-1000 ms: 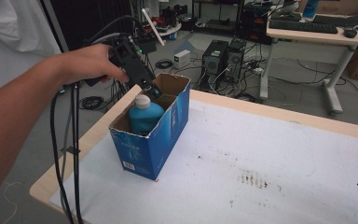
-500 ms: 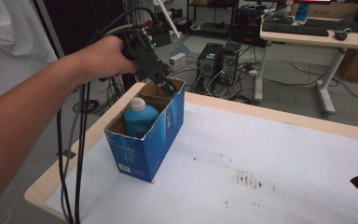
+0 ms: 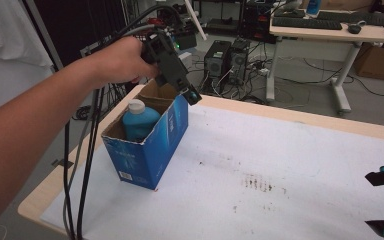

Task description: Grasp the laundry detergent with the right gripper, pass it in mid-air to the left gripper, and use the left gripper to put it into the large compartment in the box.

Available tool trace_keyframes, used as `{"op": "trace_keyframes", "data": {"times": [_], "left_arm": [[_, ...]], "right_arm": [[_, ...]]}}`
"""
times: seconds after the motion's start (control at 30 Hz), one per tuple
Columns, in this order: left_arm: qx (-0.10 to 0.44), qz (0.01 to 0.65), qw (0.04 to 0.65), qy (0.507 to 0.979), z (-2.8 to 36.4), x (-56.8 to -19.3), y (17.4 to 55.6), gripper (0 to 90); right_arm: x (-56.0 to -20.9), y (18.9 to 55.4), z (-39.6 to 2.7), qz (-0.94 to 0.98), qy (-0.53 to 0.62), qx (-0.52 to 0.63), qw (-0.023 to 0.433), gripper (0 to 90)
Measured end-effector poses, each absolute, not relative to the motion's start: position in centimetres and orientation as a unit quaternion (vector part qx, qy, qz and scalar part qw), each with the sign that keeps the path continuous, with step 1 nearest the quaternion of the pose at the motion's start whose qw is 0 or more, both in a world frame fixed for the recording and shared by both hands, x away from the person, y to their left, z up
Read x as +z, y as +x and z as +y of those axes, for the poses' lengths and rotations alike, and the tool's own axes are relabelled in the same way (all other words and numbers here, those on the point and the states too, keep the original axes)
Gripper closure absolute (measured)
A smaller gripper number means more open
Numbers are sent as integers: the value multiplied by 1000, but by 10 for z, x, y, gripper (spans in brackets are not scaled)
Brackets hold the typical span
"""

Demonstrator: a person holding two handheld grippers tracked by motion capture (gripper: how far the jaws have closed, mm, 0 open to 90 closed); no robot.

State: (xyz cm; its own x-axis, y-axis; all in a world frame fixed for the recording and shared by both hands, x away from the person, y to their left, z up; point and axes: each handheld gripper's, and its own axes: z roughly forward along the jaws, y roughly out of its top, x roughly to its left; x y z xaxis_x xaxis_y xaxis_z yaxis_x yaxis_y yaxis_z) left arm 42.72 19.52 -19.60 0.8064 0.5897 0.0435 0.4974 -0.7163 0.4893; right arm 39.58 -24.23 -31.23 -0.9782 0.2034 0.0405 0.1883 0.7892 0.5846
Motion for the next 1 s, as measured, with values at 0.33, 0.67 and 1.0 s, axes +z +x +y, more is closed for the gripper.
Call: {"op": "trace_keyframes", "data": {"times": [0.33, 0.67, 1.0], "left_arm": [[85, 223, 229, 944, 153, -201, 423, 16], [63, 154, 193, 967, 119, -215, 429, 16], [46, 116, 160, 979, 102, -234, 446, 16]], "right_arm": [[-306, 401, -241, 946, 107, 307, 11, 9], [-303, 408, -241, 947, 113, 300, 14, 9], [-302, 408, -233, 952, 105, 287, 16, 9]]}}
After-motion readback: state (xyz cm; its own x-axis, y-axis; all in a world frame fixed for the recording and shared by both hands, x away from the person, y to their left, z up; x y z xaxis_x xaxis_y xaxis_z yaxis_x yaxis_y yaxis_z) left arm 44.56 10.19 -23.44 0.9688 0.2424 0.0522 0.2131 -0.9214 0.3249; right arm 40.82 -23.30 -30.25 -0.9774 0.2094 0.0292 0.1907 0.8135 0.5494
